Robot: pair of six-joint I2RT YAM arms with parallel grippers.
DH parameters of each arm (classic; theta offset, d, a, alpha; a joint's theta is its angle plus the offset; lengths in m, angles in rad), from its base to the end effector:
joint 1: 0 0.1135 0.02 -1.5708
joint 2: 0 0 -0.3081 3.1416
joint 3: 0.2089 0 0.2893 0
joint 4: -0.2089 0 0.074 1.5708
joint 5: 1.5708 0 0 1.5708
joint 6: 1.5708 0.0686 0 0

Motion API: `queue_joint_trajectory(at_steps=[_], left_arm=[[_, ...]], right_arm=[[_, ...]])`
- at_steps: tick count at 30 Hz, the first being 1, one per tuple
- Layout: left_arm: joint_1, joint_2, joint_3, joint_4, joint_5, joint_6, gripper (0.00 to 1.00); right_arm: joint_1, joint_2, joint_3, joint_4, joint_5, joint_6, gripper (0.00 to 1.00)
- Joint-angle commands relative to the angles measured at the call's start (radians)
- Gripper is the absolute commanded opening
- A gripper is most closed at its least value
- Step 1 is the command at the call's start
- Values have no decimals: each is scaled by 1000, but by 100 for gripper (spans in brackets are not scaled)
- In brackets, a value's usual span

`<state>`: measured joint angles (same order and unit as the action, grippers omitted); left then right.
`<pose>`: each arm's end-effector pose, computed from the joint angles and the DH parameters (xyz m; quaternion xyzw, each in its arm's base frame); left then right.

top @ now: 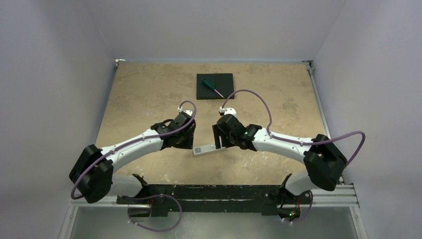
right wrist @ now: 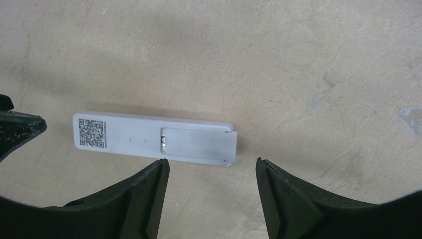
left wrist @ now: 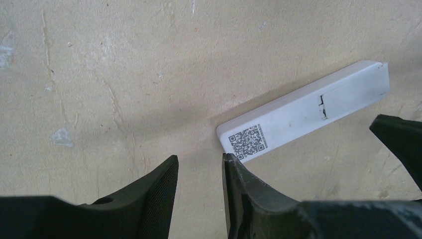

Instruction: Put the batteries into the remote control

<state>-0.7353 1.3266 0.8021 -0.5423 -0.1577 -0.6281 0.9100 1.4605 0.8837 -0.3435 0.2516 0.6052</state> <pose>0.2215 -0.1859 0.1985 0.0321 0.9651 -0.0974 0.2411 0.2228 0.2588 0.2039 -0.1031 0.9353 0.1315 0.3120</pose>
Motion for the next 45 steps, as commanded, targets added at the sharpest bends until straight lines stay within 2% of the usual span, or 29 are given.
queue_joint_trajectory(at_steps=[1, 21, 32, 45], left_arm=[[3, -48, -25, 3, 21, -15, 38], [3, -70, -52, 26, 70, -6, 38], [4, -59, -53, 27, 73, -4, 38], [3, -44, -53, 31, 78, -2, 38]], right_arm=[[-3, 35, 54, 33, -6, -19, 73], [-3, 120, 77, 29, 16, -22, 71], [-3, 137, 69, 38, -11, -30, 62], [-3, 159, 60, 35, -58, -45, 57]])
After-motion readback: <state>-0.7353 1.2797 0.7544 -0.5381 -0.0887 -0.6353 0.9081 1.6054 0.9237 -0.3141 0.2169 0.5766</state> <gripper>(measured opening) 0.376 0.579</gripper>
